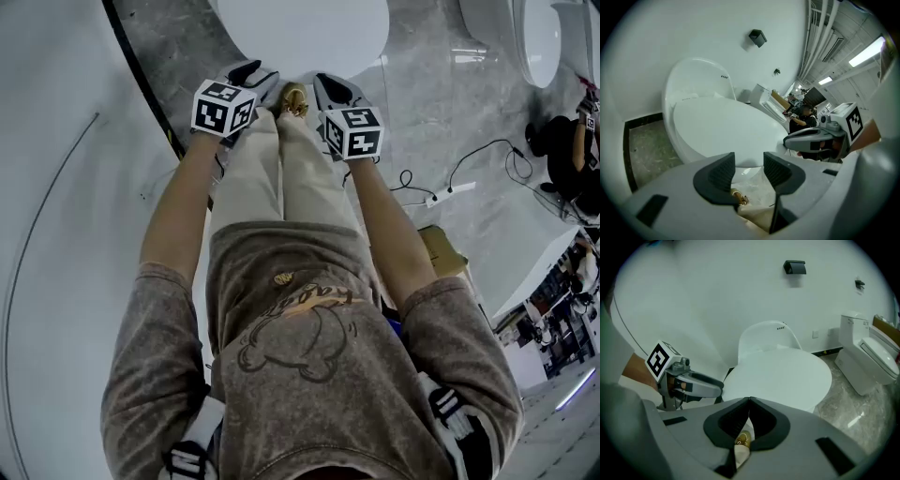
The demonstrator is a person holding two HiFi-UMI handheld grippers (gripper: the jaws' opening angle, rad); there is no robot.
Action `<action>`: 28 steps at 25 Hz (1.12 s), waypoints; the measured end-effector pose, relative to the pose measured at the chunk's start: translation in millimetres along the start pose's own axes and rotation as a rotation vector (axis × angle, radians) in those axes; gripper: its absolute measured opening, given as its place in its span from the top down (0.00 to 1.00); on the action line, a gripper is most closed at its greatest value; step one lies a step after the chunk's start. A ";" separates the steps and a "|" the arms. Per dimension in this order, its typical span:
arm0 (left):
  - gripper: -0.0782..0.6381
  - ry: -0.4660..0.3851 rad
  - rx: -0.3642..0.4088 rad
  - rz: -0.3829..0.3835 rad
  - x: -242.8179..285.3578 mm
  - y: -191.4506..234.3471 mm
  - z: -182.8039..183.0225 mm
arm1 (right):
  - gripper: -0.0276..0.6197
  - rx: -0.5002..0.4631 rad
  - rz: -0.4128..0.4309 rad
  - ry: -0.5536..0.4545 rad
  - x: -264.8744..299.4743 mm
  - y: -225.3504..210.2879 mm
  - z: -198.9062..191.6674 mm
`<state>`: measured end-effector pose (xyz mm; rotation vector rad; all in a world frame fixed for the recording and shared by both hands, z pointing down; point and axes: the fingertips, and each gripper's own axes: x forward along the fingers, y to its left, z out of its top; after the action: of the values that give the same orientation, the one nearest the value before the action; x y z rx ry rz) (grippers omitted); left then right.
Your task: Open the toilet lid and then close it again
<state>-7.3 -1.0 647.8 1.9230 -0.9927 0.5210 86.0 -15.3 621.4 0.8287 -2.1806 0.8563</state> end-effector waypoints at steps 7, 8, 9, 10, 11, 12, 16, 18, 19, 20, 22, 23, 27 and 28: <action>0.66 0.031 -0.041 0.027 34.2 19.9 -40.3 | 0.92 -0.001 0.002 0.076 35.9 -16.9 -55.1; 0.66 0.034 -0.044 0.031 39.3 23.5 -44.7 | 0.92 -0.004 0.004 0.080 41.9 -19.6 -61.2; 0.66 0.036 -0.047 0.035 44.3 27.9 -48.8 | 0.92 -0.007 0.006 0.084 48.5 -22.1 -66.7; 0.67 0.039 -0.048 0.041 48.9 32.7 -52.9 | 0.92 -0.009 0.006 0.089 55.6 -24.1 -72.2; 0.67 0.042 -0.049 0.047 53.2 37.1 -57.4 | 0.92 -0.009 0.006 0.094 62.3 -25.8 -77.9; 0.67 0.046 -0.049 0.052 57.5 40.3 -62.2 | 0.92 -0.008 0.004 0.099 68.0 -27.6 -84.1; 0.67 0.054 -0.048 0.068 72.1 46.4 -75.2 | 0.92 0.009 -0.006 0.108 83.0 -35.9 -103.4; 0.67 0.054 -0.046 0.082 74.0 50.9 -77.6 | 0.92 0.013 -0.014 0.115 90.0 -36.0 -108.0; 0.68 0.054 -0.045 0.089 74.2 52.6 -79.5 | 0.92 0.015 -0.018 0.118 92.7 -35.5 -110.7; 0.68 0.056 -0.045 0.094 74.6 53.5 -81.6 | 0.92 0.018 -0.023 0.121 94.8 -35.4 -113.5; 0.68 0.068 -0.050 0.099 76.8 54.2 -84.4 | 0.92 0.029 -0.030 0.126 97.6 -36.6 -117.1; 0.68 0.076 -0.055 0.098 77.4 53.6 -83.8 | 0.92 0.035 -0.031 0.130 98.3 -36.9 -116.6; 0.70 0.031 -0.063 0.106 55.3 35.9 -49.3 | 0.92 0.040 -0.001 0.101 75.1 -28.0 -82.3; 0.71 0.004 -0.063 0.110 43.8 26.3 -32.6 | 0.92 0.037 0.004 0.077 60.4 -26.3 -65.5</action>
<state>-1.6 0.2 708.2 1.8184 -1.1035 0.5497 91.1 -0.9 713.0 0.7960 -2.1060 0.9185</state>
